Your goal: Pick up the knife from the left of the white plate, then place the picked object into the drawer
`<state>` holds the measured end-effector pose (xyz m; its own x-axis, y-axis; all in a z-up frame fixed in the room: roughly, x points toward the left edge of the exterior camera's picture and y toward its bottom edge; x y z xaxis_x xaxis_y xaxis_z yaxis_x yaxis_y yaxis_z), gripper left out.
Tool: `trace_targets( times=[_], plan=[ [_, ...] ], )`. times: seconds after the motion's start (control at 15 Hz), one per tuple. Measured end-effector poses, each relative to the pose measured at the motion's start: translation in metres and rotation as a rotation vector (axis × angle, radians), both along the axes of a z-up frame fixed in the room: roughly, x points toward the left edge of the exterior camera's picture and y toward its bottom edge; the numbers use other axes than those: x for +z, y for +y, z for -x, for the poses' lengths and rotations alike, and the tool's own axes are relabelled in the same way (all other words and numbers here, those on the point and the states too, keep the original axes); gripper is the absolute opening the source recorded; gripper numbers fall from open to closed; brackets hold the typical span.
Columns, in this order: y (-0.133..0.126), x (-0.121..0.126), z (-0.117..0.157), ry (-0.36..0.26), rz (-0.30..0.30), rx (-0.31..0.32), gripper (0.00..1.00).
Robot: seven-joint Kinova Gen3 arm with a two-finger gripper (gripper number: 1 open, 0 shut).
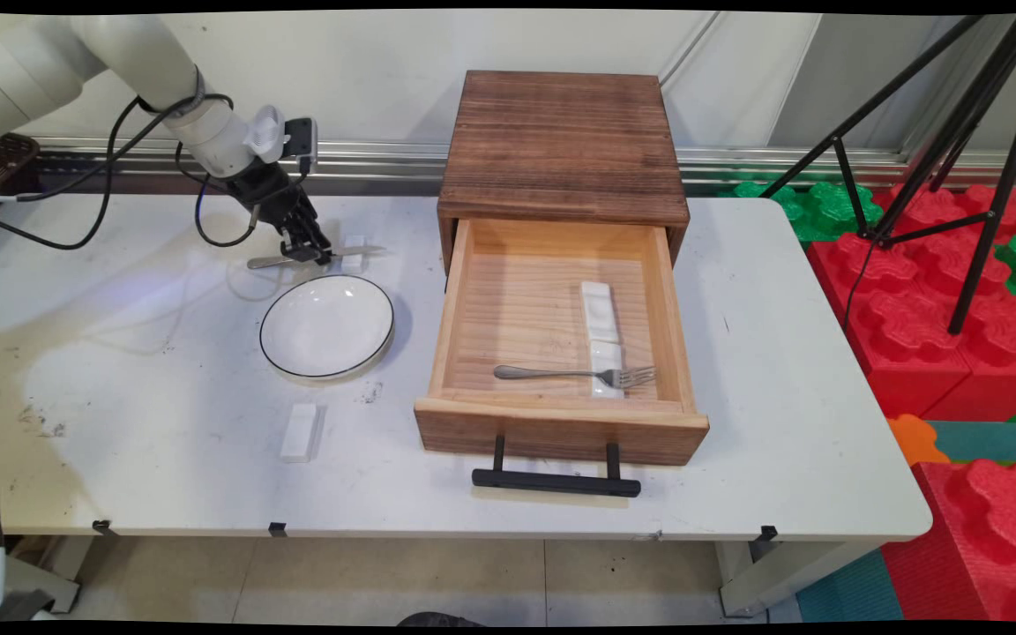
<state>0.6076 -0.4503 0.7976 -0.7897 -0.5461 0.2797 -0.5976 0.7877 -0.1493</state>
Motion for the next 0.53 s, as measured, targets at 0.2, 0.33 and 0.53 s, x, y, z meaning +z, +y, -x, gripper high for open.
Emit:
trace_targets(
  times=[0.2, 0.33, 0.53],
  plan=[
    [0.0026, 0.0005, -0.0002, -0.001, -0.002, -0.006, 0.0],
    [0.0049, 0.0007, -0.0009, -0.001, -0.006, -0.008, 0.0],
    [0.0079, 0.0018, -0.0021, 0.0, -0.008, -0.007, 0.0]
  ],
)
